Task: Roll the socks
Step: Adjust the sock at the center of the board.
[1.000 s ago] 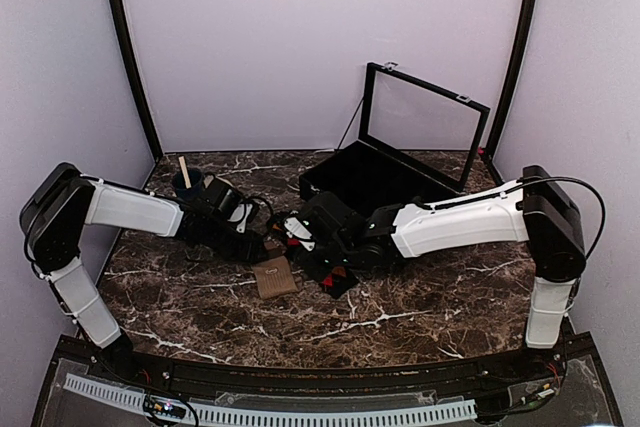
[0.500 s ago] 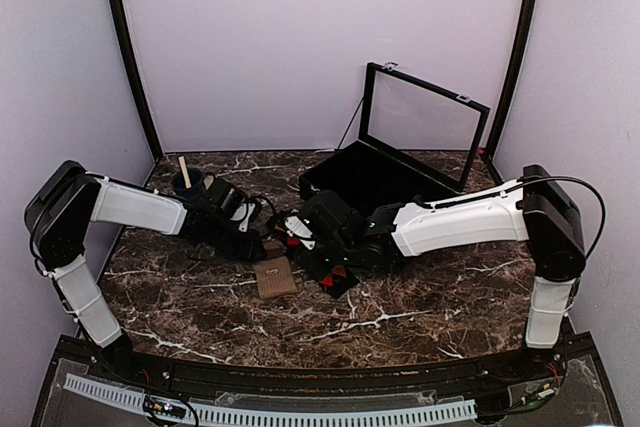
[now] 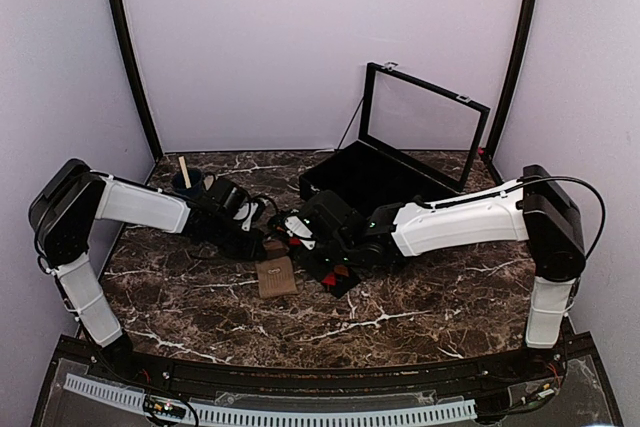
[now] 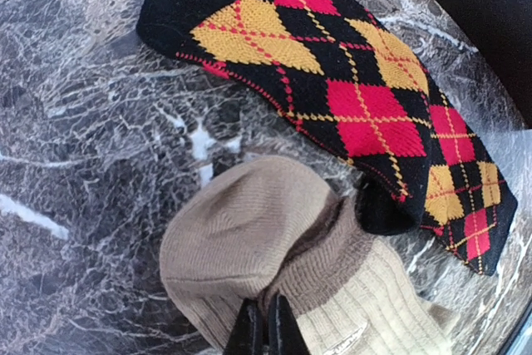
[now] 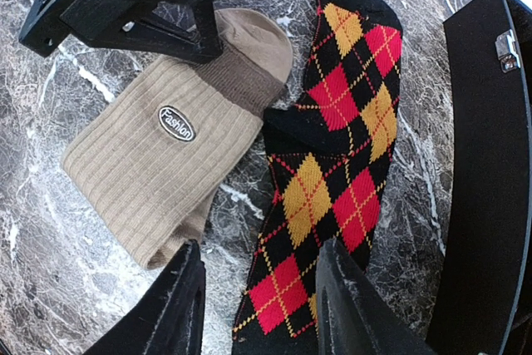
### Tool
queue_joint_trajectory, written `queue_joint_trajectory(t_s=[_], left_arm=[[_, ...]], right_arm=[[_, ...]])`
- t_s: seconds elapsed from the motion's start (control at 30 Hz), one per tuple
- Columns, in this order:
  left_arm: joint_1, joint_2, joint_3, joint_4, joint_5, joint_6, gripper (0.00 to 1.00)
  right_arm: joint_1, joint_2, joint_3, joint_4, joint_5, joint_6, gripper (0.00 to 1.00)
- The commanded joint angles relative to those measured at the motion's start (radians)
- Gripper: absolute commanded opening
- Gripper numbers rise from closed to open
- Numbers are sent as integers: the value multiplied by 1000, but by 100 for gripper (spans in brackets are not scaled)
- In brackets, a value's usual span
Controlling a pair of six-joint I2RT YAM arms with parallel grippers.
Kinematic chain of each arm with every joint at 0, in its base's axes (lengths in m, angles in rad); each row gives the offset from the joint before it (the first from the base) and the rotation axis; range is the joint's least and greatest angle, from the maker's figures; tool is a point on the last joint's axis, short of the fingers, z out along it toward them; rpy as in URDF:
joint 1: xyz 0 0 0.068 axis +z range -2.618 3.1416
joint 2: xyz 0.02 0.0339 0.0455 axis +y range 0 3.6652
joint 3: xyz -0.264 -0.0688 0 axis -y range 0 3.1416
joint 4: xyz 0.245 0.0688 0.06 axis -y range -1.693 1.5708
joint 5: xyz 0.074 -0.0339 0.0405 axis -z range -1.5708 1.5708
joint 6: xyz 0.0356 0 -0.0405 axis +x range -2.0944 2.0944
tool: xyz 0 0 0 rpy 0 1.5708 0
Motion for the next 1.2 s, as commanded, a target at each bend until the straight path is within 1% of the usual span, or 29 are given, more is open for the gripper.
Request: queue_joint_trajectory(t_s=[0.0,0.2,0.57,0.9,1.1,1.17], left_arm=[[4,-20,19,5,13,11,0],[4,-102,-3,3,5,3,0],[5,-266,-61,5,46,-17,0],[4,-288,-99,-31,82,-15,3],[5,-282,-134,-27,77,-15,8],[5,-278,-140,-24,71,-14,12]], right_arm=[[-11,7,7,20,3,-4,42],[-17,9,14,20,6,-6,43],[-19,37,38,22,-18,0,43],[-20,63,65,25,-28,-9,43],[-33,90,86,29,-60,-12,43],[-37,100,91,29,-76,-12,43]])
